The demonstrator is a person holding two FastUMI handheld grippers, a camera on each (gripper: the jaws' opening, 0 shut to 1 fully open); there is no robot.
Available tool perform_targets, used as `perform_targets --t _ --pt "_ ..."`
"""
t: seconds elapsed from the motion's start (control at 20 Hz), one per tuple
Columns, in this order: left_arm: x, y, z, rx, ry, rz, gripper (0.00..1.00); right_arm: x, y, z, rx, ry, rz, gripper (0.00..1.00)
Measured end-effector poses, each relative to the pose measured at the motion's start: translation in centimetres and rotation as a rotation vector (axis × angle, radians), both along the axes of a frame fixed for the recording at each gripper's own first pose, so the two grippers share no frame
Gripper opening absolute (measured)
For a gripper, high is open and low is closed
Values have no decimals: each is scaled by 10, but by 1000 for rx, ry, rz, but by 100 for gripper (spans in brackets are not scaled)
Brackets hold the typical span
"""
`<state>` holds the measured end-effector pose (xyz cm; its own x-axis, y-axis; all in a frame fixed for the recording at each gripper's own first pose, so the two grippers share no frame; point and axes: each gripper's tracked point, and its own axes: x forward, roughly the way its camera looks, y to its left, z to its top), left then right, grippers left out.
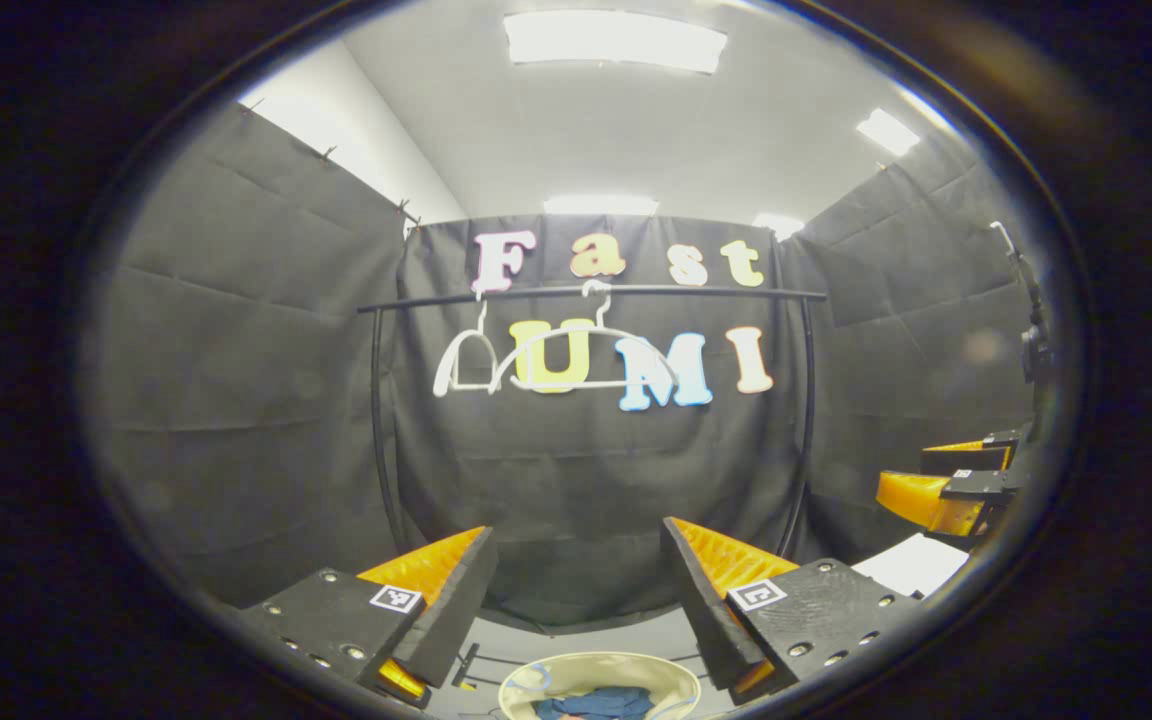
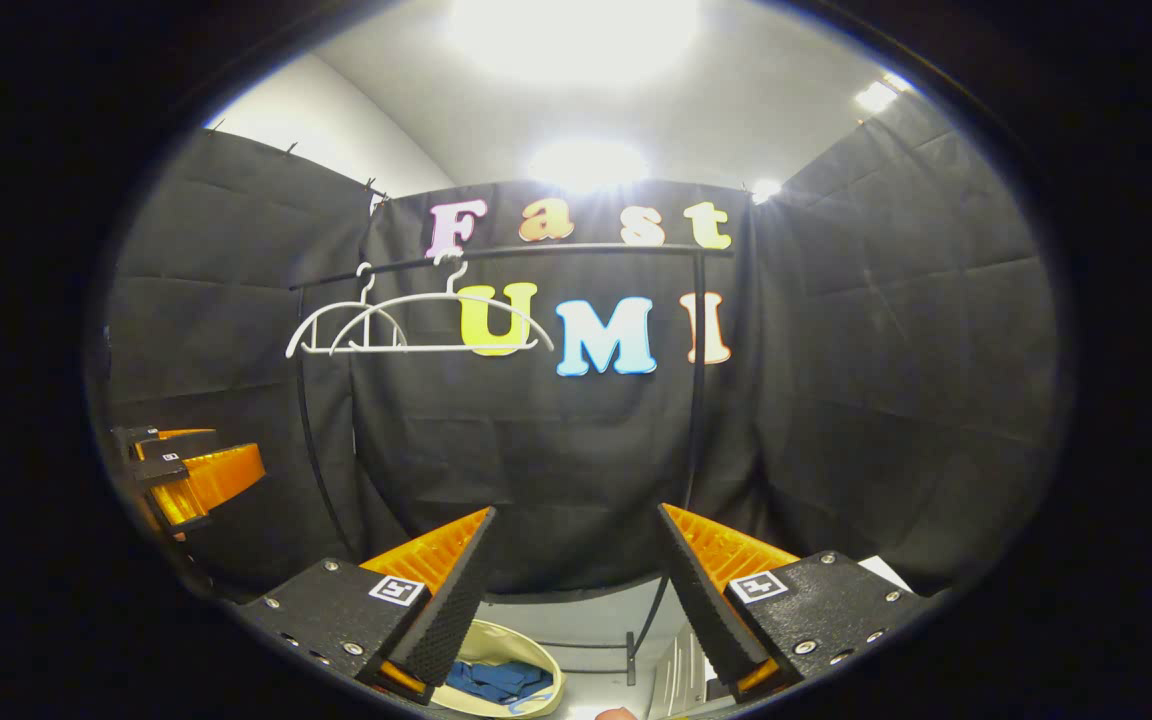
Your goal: Grasp the clothes on the hanger with both hands and then place them into the laundry hamper below.
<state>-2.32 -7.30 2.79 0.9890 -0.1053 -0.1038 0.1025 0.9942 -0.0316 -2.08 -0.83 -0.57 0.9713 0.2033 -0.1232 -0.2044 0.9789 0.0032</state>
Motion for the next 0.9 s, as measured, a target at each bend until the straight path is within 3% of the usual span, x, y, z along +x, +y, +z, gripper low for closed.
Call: perform_targets --t 0.55,0.9 --pt "-33 9 42 -24 -66 66 94 -40 -37 40 71 -83 -39 94" --pt "-57 29 14 -21 -91 90 94 -43 -41 41 78 -97 -48 94"
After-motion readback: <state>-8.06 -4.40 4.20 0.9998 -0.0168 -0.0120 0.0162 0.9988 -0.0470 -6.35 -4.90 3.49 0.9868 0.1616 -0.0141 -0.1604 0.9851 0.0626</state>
